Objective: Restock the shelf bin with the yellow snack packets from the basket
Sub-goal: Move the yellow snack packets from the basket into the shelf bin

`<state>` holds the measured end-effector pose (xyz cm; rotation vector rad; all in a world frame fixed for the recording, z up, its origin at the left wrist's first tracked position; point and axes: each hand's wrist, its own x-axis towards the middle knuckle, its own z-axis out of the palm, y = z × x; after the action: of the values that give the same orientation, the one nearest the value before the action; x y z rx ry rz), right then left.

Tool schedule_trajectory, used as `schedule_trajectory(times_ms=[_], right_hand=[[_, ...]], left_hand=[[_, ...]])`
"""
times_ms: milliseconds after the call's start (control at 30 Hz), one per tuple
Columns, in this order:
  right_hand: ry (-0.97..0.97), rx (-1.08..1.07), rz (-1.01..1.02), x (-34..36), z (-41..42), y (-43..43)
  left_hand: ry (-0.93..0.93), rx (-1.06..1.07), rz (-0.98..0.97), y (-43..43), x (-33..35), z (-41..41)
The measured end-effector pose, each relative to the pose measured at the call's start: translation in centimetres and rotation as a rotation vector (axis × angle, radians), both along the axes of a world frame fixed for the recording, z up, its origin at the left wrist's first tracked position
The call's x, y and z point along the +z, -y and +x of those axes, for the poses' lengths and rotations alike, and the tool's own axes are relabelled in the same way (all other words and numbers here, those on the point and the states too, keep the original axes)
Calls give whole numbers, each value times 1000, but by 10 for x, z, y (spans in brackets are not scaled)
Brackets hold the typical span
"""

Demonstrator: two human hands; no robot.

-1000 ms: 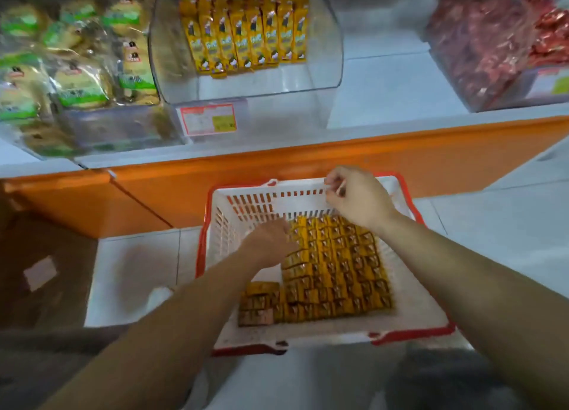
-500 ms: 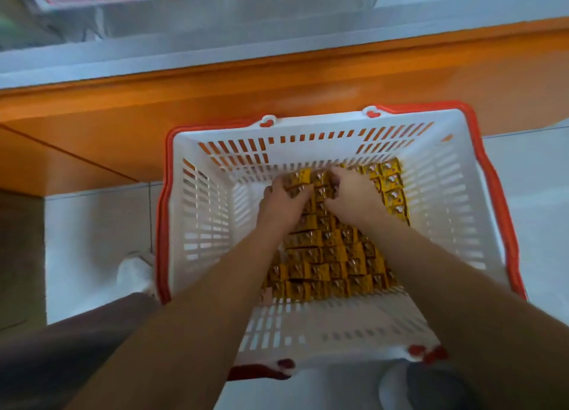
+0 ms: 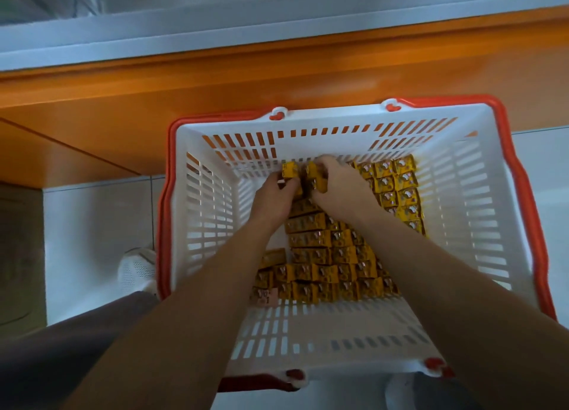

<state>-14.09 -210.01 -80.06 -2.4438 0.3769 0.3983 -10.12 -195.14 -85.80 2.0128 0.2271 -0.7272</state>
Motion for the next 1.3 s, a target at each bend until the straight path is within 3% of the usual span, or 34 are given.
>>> schedule_trajectory(times_ms=[133,433,800,1133,1300], right_hand=[[-29,-14,12,-4,-3,2],[101,-98,-77,-16,-6,-2],[197,-154,-76,-11,-12,-1],[220,-154,-62,-3,-13,10],[240,-156,-32,5,-15,15]], left_hand=[[115,18,19,-3,0,-4],[76,-31,118,13,4,-7],[251,43,218,13,9,-19],[249,-11,246,12,2,-14],[239,-19,172,4,-1,-14]])
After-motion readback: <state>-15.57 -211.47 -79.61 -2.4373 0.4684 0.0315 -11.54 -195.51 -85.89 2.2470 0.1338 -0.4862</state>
